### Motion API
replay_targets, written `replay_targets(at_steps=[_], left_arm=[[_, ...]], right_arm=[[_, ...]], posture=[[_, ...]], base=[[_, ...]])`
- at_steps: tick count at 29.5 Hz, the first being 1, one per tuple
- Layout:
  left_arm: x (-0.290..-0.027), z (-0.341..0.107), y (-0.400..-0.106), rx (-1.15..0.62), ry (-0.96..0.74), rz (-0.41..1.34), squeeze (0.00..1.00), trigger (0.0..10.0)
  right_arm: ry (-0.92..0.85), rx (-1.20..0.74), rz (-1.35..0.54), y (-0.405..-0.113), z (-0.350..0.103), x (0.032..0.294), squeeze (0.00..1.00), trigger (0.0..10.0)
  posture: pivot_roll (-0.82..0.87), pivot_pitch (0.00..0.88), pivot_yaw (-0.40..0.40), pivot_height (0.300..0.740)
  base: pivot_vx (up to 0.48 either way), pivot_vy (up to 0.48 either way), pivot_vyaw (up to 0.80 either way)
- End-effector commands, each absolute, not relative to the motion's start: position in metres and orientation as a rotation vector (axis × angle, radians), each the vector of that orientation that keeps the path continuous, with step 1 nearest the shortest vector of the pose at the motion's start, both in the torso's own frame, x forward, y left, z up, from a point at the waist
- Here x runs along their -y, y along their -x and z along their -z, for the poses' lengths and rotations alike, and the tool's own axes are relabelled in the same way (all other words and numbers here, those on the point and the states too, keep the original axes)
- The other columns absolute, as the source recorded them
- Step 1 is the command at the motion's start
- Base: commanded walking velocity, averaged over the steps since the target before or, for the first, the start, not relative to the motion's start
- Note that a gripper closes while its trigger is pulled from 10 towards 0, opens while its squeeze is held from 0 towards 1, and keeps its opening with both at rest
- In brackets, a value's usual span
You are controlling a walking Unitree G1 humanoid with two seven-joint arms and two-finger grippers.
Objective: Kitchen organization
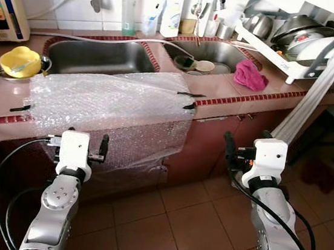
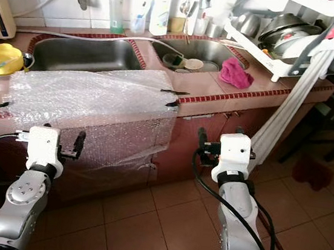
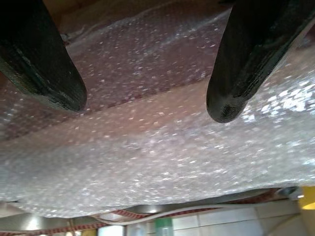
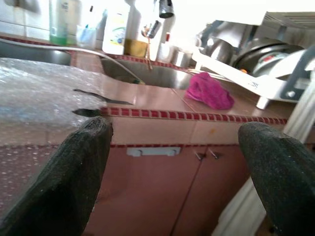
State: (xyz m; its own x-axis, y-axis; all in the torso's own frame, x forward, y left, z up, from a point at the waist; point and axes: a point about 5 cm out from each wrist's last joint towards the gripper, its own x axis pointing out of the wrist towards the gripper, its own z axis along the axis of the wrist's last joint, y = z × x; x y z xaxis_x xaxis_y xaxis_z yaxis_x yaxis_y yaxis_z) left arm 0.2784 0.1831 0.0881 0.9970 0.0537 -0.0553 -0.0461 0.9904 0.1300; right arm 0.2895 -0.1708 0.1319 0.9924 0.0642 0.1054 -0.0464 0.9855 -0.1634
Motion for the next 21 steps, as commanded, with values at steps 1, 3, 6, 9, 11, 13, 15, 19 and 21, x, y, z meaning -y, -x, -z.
replay_targets(at_steps=[1, 3, 6, 9, 11, 13, 15, 19, 21], left_arm=[[-0.1799, -0.0905, -0.2788, -0.041, -0.132, -0.039, 0.0, 10.0], [-0.1794, -0.0898, -0.2786, -0.043, -0.13, -0.036, 0.0, 10.0], [-0.1771, -0.089, -0.278, -0.045, -0.129, -0.028, 0.0, 10.0], [-0.1762, -0.0886, -0.2779, -0.047, -0.133, -0.023, 0.0, 10.0], [-0.1763, -0.0881, -0.2779, -0.051, -0.134, -0.023, 0.0, 10.0], [-0.1762, -0.0875, -0.2779, -0.053, -0.135, -0.021, 0.0, 10.0], [-0.176, -0.087, -0.2777, -0.054, -0.134, -0.02, 0.0, 10.0], [-0.1753, -0.0866, -0.2775, -0.054, -0.129, -0.019, 0.0, 10.0], [-0.1751, -0.0873, -0.2775, -0.048, -0.124, -0.02, 0.0, 10.0]], right_arm=[[0.165, 0.111, -0.035, -0.289, -0.1328, 0.1769, 0.0, 10.0], [0.165, 0.111, -0.035, -0.2891, -0.1327, 0.1768, 0.0, 10.0], [0.163, 0.117, -0.046, -0.2889, -0.1339, 0.175, 0.0, 10.0], [0.167, 0.122, -0.052, -0.2888, -0.1354, 0.174, 0.0, 10.0], [0.169, 0.121, -0.053, -0.2886, -0.1358, 0.1738, 0.0, 10.0], [0.172, 0.12, -0.055, -0.2884, -0.1359, 0.1738, 0.0, 10.0], [0.17, 0.121, -0.056, -0.2884, -0.1359, 0.1739, 0.0, 10.0], [0.168, 0.12, -0.057, -0.2885, -0.1358, 0.1741, 0.0, 10.0], [0.167, 0.121, -0.059, -0.2887, -0.136, 0.174, 0.0, 10.0]], posture=[[0.03, 0.0, -0.026, 0.74], [0.03, 0.0, -0.026, 0.74], [0.02, 0.0, -0.023, 0.74], [0.02, 0.0, -0.022, 0.74], [0.02, 0.0, -0.024, 0.74], [0.02, 0.0, -0.025, 0.74], [0.02, 0.0, -0.026, 0.74], [0.02, 0.0, -0.028, 0.74], [0.02, 0.0, -0.028, 0.74]], base=[[0.0, 0.0, 0.0], [0.0, 0.0, 0.0], [0.0, 0.0, 0.22], [0.0, 0.0, 0.8], [0.0, 0.0, 0.8], [0.0, 0.0, 0.8], [0.0, 0.0, 0.8], [0.0, -0.064, 0.8], [0.0, -0.306, 0.8]])
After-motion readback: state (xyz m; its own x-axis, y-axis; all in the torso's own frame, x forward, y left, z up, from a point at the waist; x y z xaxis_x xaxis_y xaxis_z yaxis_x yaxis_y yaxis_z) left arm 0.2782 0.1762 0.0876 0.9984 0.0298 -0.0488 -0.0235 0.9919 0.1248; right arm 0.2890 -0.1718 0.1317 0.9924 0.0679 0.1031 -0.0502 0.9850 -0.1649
